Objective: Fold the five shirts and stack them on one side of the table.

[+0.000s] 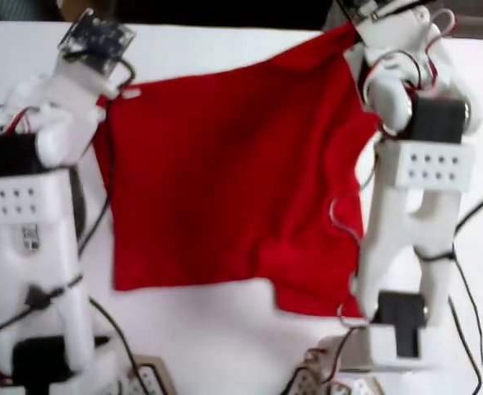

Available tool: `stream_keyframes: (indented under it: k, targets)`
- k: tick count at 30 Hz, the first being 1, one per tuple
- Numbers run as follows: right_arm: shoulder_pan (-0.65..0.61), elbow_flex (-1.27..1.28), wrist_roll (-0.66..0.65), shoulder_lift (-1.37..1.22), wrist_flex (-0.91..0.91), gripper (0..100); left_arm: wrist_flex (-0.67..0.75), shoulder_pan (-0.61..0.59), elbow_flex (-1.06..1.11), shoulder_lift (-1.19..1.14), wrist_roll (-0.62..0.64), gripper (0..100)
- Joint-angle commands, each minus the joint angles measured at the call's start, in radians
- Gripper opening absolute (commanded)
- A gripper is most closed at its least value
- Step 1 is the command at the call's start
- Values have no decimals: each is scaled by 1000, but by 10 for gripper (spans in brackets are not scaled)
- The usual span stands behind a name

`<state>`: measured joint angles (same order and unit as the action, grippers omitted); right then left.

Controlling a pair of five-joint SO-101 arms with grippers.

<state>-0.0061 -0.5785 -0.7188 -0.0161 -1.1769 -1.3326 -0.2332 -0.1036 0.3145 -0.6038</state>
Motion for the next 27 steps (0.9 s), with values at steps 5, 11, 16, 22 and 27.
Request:
stream_keyframes:
  k: [5, 11, 16, 22, 27]
  targets:
    - [-2, -97, -3, -150, -173, 20, -54, 2, -67, -153, 2, 24]
    - [-2, -97, -2, -280, -318, 21, -123, 2, -73, -293, 2, 24]
    - [-4, -103, -6, -305, -437, 21, -215, 3, -73, -334, 0, 24]
    - [5, -54, -9, -237, -535, 21, -396, 84, -64, -333, -60, 25]
    - [7, 190, -11, -47, -535, 21, -451, 114, -36, -319, -52, 25]
